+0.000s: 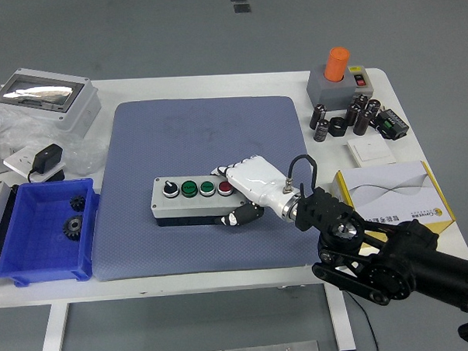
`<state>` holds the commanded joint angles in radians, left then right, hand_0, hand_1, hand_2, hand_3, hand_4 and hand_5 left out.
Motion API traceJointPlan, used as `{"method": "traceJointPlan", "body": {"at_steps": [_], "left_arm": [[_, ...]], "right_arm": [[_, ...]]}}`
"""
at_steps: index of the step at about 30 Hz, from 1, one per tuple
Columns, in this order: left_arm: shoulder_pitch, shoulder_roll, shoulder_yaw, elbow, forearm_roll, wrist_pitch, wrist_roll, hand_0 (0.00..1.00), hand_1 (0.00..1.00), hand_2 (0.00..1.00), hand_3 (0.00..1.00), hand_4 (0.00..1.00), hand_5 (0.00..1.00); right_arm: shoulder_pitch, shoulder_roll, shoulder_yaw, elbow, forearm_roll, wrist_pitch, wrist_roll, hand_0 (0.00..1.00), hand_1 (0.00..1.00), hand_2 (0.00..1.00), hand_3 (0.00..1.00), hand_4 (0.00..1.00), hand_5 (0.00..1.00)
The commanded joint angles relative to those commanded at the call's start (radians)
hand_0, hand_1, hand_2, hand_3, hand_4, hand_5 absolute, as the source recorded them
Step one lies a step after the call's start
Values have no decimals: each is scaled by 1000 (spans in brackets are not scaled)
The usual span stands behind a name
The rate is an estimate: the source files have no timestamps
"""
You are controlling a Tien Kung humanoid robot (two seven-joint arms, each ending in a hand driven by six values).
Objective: Pick up the button,place it on the desk,press the button,press the button
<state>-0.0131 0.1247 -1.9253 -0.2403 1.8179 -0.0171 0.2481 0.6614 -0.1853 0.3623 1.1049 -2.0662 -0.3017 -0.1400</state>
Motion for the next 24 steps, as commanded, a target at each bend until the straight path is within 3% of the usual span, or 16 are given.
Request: {"method": "traceJointPlan", "body": {"at_steps": [5, 6, 11, 12, 17, 18, 22, 23, 24], "left_arm": [[-1, 1, -1, -2, -1, -19, 11, 674, 684, 674, 811, 753, 639], [0, 1, -1, -2, -1, -23, 14, 674, 685, 674, 811, 752, 639], [0, 2, 1, -5, -8, -46, 27, 674, 685, 674, 811, 752, 639], [0, 2, 2, -5, -9, -49, 28, 678, 688, 679, 816, 751, 641], [1, 2, 3, -6, -12, -54, 29, 678, 688, 679, 816, 751, 641], [0, 3, 3, -6, -13, -54, 29, 698, 723, 698, 830, 755, 639], [0, 3, 5, -7, -15, -55, 30, 698, 723, 698, 830, 755, 639], [0, 3, 6, -7, -15, -56, 30, 706, 736, 704, 835, 761, 649], [0, 3, 6, -7, -15, -57, 31, 706, 736, 704, 835, 761, 649]], "right_arm": [[0, -3, 11, 4, -14, 1, -8, 36, 271, 713, 767, 643, 209], [0, -4, 13, 5, -16, 2, -9, 43, 274, 786, 893, 787, 269], [-1, -6, 23, 5, -13, 17, -10, 43, 274, 786, 893, 787, 269], [-2, -6, 24, 5, -8, 20, -10, 80, 320, 802, 916, 869, 361], [-4, -7, 24, 1, 14, 33, -7, 80, 320, 802, 916, 869, 361], [-5, -7, 24, 0, 19, 34, -6, 427, 651, 808, 924, 998, 508], [-6, -7, 23, -3, 34, 39, -3, 427, 651, 808, 924, 998, 508], [-6, -7, 23, -3, 34, 39, -3, 796, 756, 819, 926, 998, 576], [-6, -7, 24, -2, 33, 39, -3, 796, 756, 819, 926, 998, 576]]}}
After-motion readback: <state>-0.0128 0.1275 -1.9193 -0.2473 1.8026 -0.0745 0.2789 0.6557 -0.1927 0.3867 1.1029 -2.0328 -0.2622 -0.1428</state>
